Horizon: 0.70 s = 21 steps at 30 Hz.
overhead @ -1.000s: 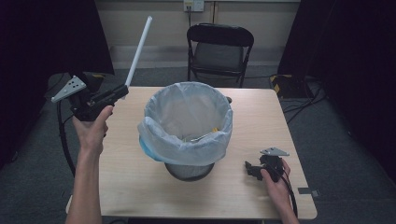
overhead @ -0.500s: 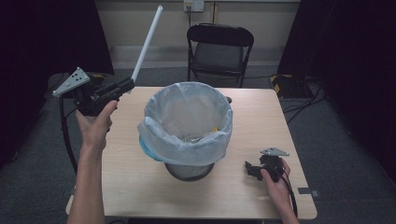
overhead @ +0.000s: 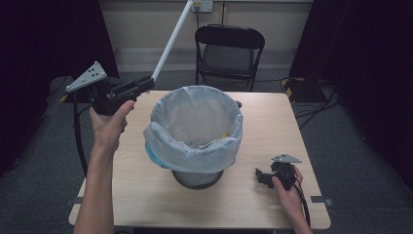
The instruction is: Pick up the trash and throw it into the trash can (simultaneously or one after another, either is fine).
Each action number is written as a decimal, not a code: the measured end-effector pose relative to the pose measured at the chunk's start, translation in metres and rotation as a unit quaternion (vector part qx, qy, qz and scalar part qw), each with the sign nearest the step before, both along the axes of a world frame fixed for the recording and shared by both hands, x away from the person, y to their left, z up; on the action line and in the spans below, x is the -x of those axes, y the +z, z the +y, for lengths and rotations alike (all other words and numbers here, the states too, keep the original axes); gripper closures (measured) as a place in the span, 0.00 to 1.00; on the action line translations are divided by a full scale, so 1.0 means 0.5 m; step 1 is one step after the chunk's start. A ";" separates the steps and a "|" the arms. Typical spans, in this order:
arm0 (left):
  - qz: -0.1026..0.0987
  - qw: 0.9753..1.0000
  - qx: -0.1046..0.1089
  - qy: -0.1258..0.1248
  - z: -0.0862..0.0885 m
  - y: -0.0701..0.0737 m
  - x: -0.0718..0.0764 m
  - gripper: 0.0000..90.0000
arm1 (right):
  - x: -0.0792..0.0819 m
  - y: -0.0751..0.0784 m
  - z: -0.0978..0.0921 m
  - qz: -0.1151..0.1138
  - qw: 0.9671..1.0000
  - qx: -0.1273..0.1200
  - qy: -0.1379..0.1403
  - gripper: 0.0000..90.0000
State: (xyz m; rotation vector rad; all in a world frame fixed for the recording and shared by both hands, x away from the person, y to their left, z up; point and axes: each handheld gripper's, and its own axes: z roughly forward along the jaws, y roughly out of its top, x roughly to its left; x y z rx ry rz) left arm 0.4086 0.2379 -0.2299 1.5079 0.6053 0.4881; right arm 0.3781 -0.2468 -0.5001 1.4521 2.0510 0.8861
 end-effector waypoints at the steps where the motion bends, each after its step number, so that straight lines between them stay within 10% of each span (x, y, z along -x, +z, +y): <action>1: 0.000 1.000 -0.003 -0.003 -0.004 0.001 0.001 0.88 | 0.000 0.000 0.000 0.000 1.000 0.000 0.000 0.13; 21: 0.008 0.998 -0.023 -0.062 -0.076 0.002 0.016 0.88 | 0.000 0.000 0.000 0.000 1.000 0.000 -0.001 0.13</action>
